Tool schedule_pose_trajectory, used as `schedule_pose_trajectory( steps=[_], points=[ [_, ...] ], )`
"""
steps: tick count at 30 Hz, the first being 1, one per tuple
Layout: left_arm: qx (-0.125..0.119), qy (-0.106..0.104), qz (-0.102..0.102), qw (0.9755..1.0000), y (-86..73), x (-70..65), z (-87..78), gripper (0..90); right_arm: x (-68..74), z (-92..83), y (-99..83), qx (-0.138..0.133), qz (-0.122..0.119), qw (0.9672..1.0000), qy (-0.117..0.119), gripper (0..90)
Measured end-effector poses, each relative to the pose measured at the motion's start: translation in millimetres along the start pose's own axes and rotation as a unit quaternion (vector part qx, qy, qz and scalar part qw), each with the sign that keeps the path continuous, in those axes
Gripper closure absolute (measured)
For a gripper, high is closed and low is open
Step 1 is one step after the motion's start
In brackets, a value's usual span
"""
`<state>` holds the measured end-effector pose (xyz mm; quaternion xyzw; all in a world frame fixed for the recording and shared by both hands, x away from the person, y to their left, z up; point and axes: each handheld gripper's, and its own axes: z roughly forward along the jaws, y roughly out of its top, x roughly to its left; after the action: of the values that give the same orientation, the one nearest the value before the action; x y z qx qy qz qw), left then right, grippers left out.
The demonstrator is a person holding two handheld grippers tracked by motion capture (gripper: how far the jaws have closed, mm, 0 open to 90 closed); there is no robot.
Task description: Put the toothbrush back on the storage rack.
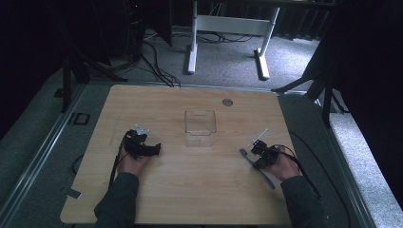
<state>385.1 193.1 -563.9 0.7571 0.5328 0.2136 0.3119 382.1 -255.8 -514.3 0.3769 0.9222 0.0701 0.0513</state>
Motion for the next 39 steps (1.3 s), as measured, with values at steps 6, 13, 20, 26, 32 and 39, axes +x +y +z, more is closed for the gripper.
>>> schedule_pose_trajectory(
  steps=[6,13,20,26,32,39],
  points=[
    [0.0,0.0,0.0,1.0,0.0,0.0,0.0,7.6,-0.1,2.0,2.1,0.008,-0.003,1.0,-0.001,77.5],
    [0.0,0.0,0.0,1.0,0.0,0.0,0.0,7.6,0.6,2.5,5.0,0.013,-0.004,0.9999,0.0,80.0],
    [0.0,0.0,0.0,1.0,0.0,0.0,0.0,7.6,-0.1,1.3,4.0,0.008,0.001,0.9999,-0.009,80.8],
    [0.0,0.0,0.0,1.0,0.0,0.0,0.0,7.6,-2.9,-6.2,1.2,-0.014,0.005,0.9998,-0.013,81.1],
    [0.0,0.0,0.0,1.0,0.0,0.0,0.0,7.6,-5.7,-11.9,0.1,-0.032,0.015,0.9992,-0.019,81.1],
    [0.0,0.0,0.0,1.0,0.0,0.0,0.0,7.6,-8.6,-15.2,0.9,-0.051,0.031,0.9979,-0.026,81.2]
  ],
)
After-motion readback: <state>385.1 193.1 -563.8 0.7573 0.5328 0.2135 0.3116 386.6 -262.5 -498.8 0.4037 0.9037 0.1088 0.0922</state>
